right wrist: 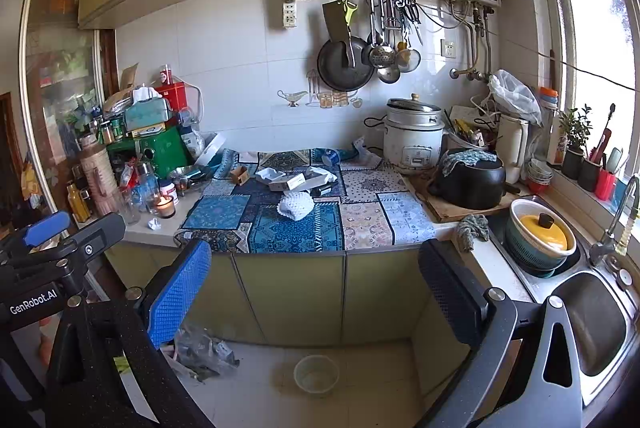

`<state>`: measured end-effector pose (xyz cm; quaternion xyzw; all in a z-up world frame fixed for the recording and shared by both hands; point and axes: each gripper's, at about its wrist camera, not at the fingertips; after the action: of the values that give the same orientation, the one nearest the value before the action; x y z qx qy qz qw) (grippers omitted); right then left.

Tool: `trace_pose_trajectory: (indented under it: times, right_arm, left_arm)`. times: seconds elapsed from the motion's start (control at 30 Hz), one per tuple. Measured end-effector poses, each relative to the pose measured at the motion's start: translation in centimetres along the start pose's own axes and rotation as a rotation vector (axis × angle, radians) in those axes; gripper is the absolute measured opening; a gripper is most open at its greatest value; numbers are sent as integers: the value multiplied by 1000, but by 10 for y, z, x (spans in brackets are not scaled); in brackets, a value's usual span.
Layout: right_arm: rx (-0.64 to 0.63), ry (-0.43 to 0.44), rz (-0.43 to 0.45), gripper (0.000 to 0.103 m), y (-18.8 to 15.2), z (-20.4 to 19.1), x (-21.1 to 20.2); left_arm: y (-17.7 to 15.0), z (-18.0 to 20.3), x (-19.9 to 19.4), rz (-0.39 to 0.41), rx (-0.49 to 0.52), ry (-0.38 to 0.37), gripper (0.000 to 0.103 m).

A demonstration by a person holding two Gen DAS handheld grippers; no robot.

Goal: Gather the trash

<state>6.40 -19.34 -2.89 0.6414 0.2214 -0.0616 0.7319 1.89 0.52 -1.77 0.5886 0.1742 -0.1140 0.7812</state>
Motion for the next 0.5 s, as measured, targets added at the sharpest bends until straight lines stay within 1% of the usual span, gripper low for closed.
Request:
trace_pose_trajectory:
  times: [0.5]
  right_arm:
    - [0,2,0,103,0,-1,2]
  left_arm:
    - [4,-2,7,-3,-4,9,103]
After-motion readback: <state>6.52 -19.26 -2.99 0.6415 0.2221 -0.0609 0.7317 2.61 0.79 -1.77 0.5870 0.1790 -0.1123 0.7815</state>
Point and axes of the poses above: each gripper's, at about its wrist camera, not at the fingertips, and x roughly the way its jaws point, z to its right, y to its top, and after that the axes turned 9 degrees about -x, right-handed
